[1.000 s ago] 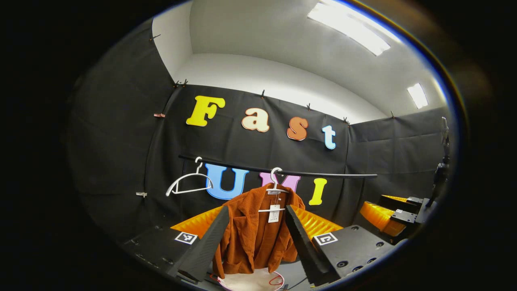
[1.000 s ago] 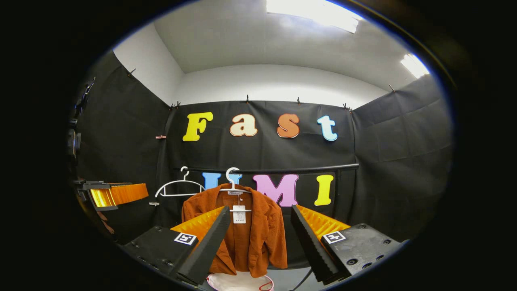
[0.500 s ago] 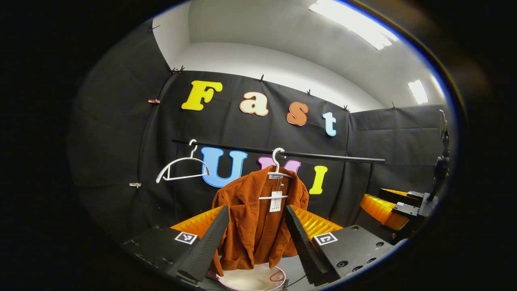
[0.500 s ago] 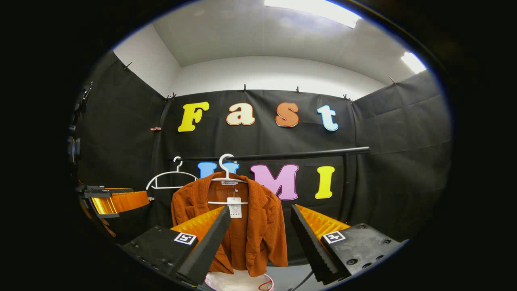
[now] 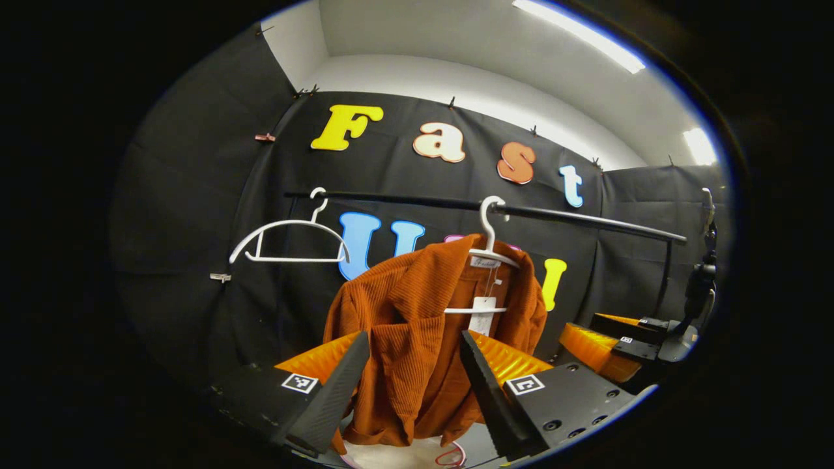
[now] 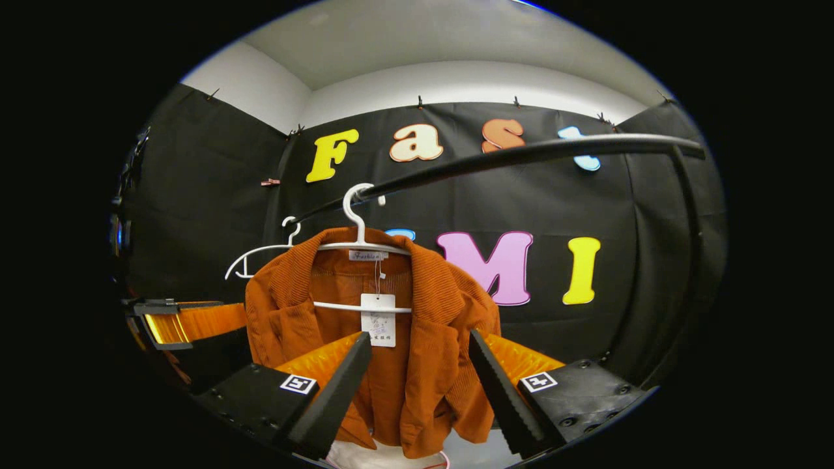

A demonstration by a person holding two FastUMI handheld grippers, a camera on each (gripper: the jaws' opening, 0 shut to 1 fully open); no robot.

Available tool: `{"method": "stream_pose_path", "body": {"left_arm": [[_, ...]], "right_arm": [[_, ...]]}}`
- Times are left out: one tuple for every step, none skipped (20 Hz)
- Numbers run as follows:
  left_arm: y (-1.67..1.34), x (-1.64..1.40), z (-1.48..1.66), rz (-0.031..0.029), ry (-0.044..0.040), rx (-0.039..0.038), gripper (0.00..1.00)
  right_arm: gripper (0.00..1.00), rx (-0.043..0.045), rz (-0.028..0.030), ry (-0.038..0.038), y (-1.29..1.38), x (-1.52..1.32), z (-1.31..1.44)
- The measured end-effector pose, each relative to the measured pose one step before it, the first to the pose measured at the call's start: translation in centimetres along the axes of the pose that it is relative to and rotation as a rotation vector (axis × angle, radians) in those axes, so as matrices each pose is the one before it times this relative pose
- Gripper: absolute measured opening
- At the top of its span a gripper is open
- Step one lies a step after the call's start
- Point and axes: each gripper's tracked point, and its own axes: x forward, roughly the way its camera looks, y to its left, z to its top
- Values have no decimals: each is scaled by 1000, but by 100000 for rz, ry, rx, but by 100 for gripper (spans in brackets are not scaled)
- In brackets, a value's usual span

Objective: Grasp the clothes on the hanger with both hands and then place them into the laundry hamper below.

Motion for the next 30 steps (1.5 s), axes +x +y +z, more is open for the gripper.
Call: {"method": "stream_pose_path", "body": {"left_arm": [[247,739,-791,1698,835,-362,89],[151,636,-541,1256,806,-438,89],[26,496,-574,889,925,-356,89],[-41,487,-362,571,698,-213,89],[26,536,-278,688,-18,96,89],[-88,527,-228,190,286,204,89],[-167,493,-293,144,303,432,89],[-42,506,-255,468,461,608,89],[48,538,-314,459,665,544,89],[101,521,-337,752,883,406,89],[158,465,-370,978,935,202,89],[253,422,-281,1005,658,-53,89],[237,448,-250,943,428,-575,89],[125,380,-112,465,479,-1032,89],[-2,347,-102,-91,411,-1238,89],[-80,411,59,-237,-155,-1070,89],[-49,276,-9,-301,0,-753,89],[-277,317,-39,-663,624,-1034,89],[-578,177,-186,-1551,593,-1768,89],[-955,94,152,-2326,-91,-2039,89],[-971,82,177,-1699,-449,-1215,89],[-699,225,137,-1101,-403,-146,89],[-345,424,-41,-307,-317,225,89],[-224,337,82,437,-347,-184,89],[-230,302,-121,1055,-99,-583,89],[-71,327,103,1646,-184,-680,89],[92,301,127,2331,-671,-172,89],[395,363,173,2989,-524,330,89],[584,424,52,2957,-25,84,89],[111,266,-128,820,1126,-690,89]], "right_arm": [[96,-387,1216,663,-379,883,-518],[98,-439,1332,526,-235,951,-535],[98,313,1525,920,20,686,-515],[98,872,1530,729,183,742,-563],[98,797,1440,802,24,651,-527],[98,524,1158,715,23,634,-473],[98,295,780,717,-23,675,-550],[98,432,711,750,-95,637,-511],[98,838,570,922,-89,625,-503],[98,1155,656,1175,-83,647,-493],[98,1076,752,843,-155,550,-464],[98,720,141,507,-381,540,-286],[98,578,-602,727,-643,434,-308],[98,844,-226,765,-580,285,-268],[98,862,-157,488,-637,187,-166],[98,983,-263,-30,-639,265,41],[98,1670,528,421,-429,344,-219],[97,2288,1253,957,-97,255,-222],[97,2524,2194,787,221,387,-238],[96,2485,2399,502,596,318,-149],[96,2028,2578,-38,604,467,39],[96,1361,2601,-153,677,584,107],[96,591,1999,209,697,639,-141],[96,-29,1120,365,469,596,-206],[97,-390,1647,752,486,481,-366],[96,-1449,514,784,386,522,-374],[96,-2476,-406,-57,-275,523,76],[96,-2392,-1510,-445,-731,418,305],[96,-746,-1821,-180,-885,336,122],[89,1987,53,36,-560,530,2]]}}
